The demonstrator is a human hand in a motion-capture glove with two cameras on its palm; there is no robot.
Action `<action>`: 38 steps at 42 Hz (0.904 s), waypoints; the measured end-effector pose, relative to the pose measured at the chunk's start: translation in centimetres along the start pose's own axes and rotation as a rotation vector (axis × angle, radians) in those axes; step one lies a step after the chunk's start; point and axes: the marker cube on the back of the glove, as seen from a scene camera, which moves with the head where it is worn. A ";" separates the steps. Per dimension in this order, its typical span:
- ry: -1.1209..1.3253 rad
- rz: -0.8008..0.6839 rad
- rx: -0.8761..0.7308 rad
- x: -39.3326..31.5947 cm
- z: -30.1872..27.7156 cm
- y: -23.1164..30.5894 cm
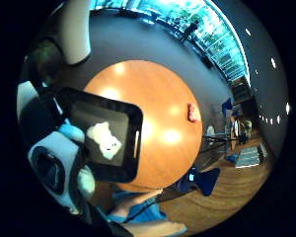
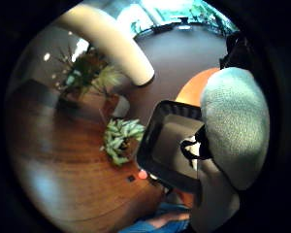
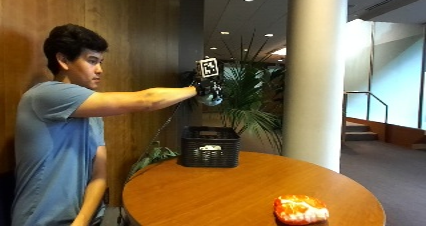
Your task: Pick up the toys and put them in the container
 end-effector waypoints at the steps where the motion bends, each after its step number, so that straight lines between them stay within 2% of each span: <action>1: 0.029 -0.018 -0.016 0.1 0.4 0.3; 15: -0.022 -0.077 -0.232 -0.9 2.9 2.2; 26: 0.018 -0.118 -0.225 -0.1 2.1 2.4; 38: 0.051 -0.020 -0.235 3.1 1.6 1.5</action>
